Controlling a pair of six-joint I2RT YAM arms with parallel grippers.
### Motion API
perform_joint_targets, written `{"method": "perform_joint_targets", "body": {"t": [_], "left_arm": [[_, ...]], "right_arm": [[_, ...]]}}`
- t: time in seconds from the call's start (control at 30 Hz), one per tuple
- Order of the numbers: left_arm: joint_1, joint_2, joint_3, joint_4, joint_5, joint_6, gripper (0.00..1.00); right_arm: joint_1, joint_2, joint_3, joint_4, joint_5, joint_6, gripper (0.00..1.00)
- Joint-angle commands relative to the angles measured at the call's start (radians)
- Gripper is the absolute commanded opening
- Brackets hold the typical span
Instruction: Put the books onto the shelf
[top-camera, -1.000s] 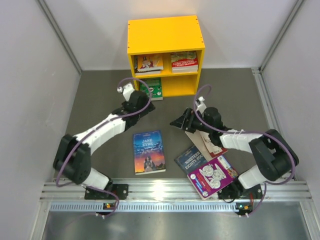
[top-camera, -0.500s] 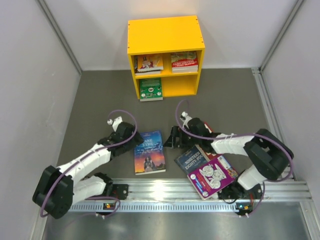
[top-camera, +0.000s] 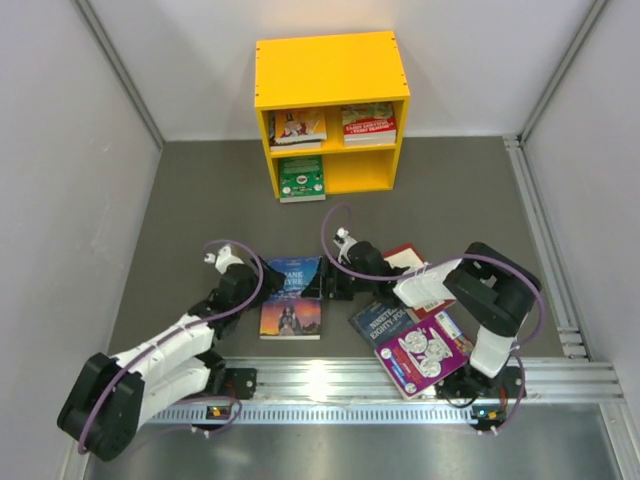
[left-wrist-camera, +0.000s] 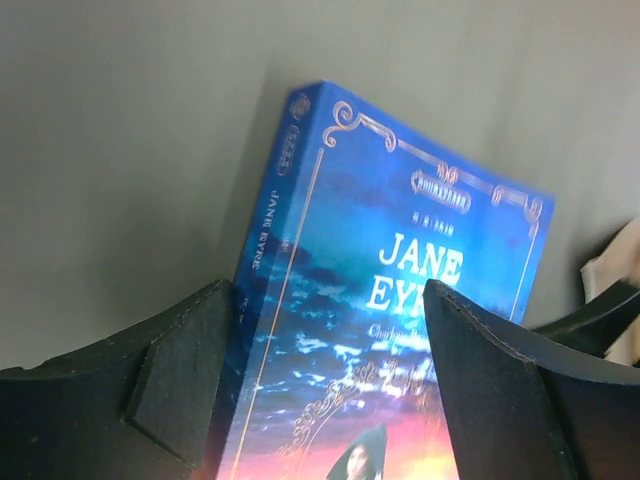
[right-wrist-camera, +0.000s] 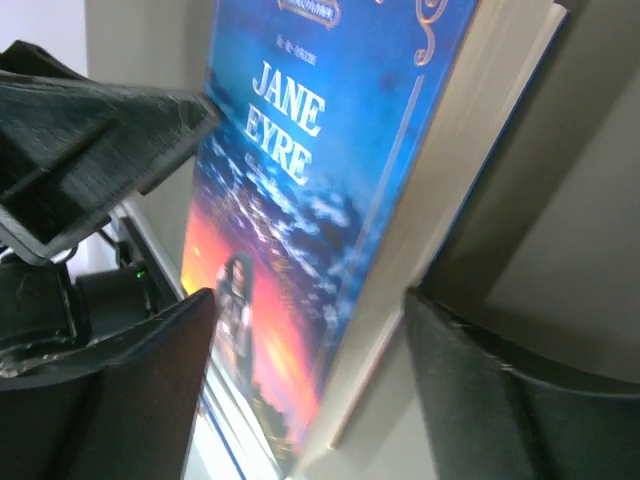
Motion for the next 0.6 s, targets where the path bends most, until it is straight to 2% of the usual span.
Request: {"method": "perform_joint_targets", "body": {"t": [0.0, 0.07, 0.2, 0.23, 0.27, 0.37, 0.5, 0.57], "left_arm": [[-0.067, 0.062, -0.14, 0.279, 0.385, -0.157, 0.81], [-0.083, 0.076, -0.163, 0.409, 0.427, -0.176, 0.8], [-0.118, 0.096, -0.19, 0.534, 0.448, -0.219, 0.78], [-0.121, 0.096, -0.185, 0.532, 0.447, -0.223, 0.76], [-0.123, 0.093, -0.183, 0.528, 0.447, -0.223, 0.75], [-0.123, 0.057, -0.182, 0.484, 0.435, -0.222, 0.74], [-0.123, -0.043, -0.165, 0.365, 0.409, -0.184, 0.75], [-0.121, -0.124, -0.147, 0.256, 0.383, -0.154, 0.79]], "right_arm": [[0.054, 0.133, 0.004, 0.075, -0.03, 0.053, 0.7], [0.054, 0.141, 0.003, 0.104, -0.04, 0.064, 0.56], [0.054, 0.138, -0.005, 0.147, -0.038, 0.079, 0.3], [0.052, 0.133, -0.008, 0.147, -0.033, 0.08, 0.26], [0.052, 0.124, -0.009, 0.147, -0.028, 0.081, 0.16], [0.049, 0.089, -0.028, 0.138, -0.019, 0.081, 0.0], [0.038, 0.006, -0.066, 0.118, -0.002, 0.067, 0.0], [0.025, -0.072, -0.092, 0.1, 0.016, 0.05, 0.0]]}}
